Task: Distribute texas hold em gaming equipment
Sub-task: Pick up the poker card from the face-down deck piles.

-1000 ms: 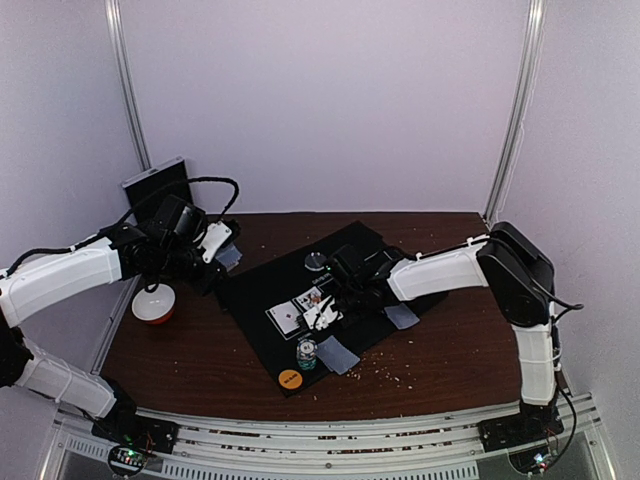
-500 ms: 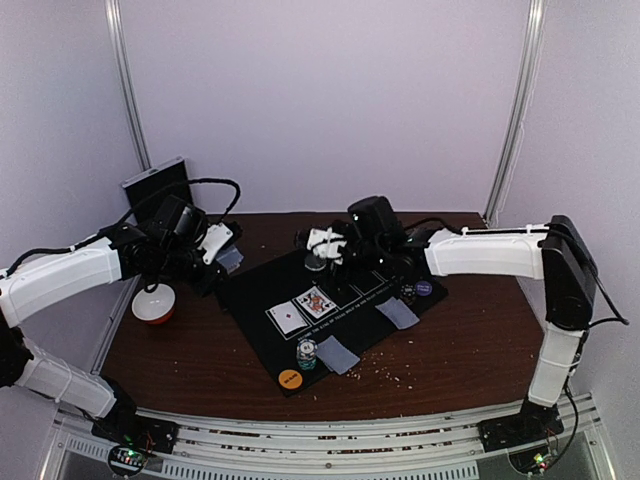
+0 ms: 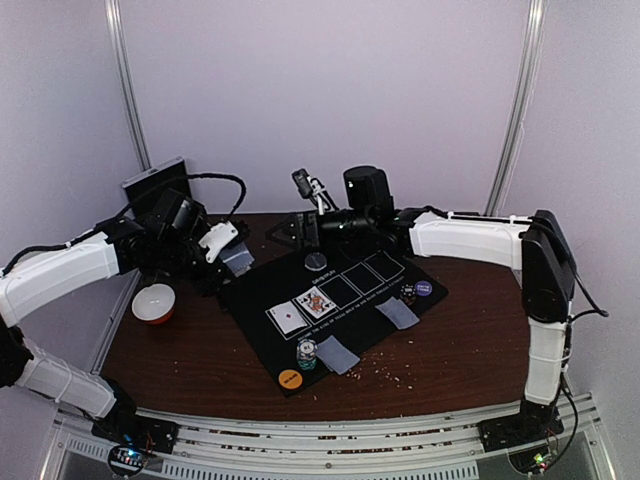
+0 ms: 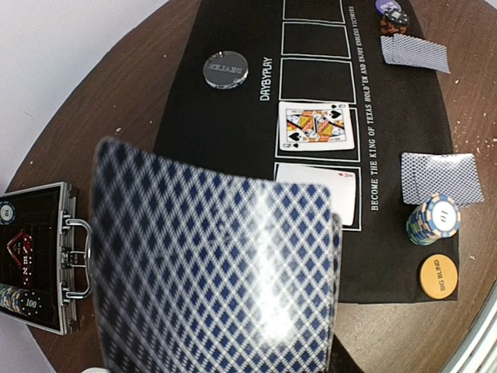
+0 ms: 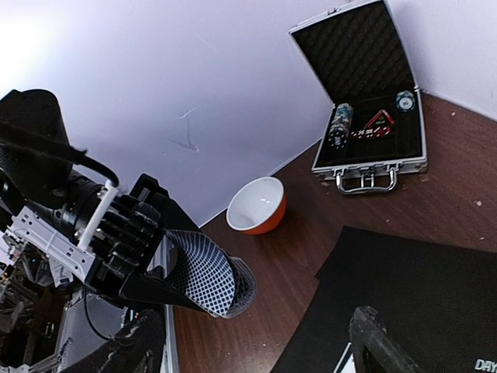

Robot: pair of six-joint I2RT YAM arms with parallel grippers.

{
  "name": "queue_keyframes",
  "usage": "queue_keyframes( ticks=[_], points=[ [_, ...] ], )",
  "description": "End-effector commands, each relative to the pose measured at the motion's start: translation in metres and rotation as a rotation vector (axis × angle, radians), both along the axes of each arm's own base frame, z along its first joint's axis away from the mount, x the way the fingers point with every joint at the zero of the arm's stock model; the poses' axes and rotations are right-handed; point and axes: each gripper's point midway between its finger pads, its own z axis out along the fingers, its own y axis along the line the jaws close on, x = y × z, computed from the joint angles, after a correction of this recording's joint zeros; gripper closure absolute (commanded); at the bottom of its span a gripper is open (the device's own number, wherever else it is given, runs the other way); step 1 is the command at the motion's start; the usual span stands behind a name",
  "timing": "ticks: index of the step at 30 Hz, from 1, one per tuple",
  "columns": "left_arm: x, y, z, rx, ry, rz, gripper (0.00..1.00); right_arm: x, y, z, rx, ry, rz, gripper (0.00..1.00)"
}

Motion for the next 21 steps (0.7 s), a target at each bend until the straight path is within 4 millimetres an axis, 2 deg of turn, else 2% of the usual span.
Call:
queue_keyframes(
  ticks=[1,3,7,15,21],
  points=[
    [-0.003,-0.014,0.025,-0.062,-0.043,-0.064,0.64,-0.019,0.029,0.011,0.058,0.073,0.087,0.15],
    [-0.005,-0.016,0.026,-0.07,-0.042,-0.073,0.64,-0.021,0.038,0.002,0.048,0.076,0.096,0.15],
    [-0.008,-0.017,0.031,-0.081,-0.051,-0.086,0.64,-0.025,0.053,0.003,0.054,0.074,0.119,0.15],
    [-0.012,-0.017,0.037,-0.093,-0.067,-0.095,0.64,-0.009,0.066,-0.014,0.013,0.038,0.077,0.23],
    [-0.011,-0.015,0.039,-0.089,-0.075,-0.089,0.64,-0.01,0.074,-0.018,-0.008,0.016,0.095,0.28]
  ],
)
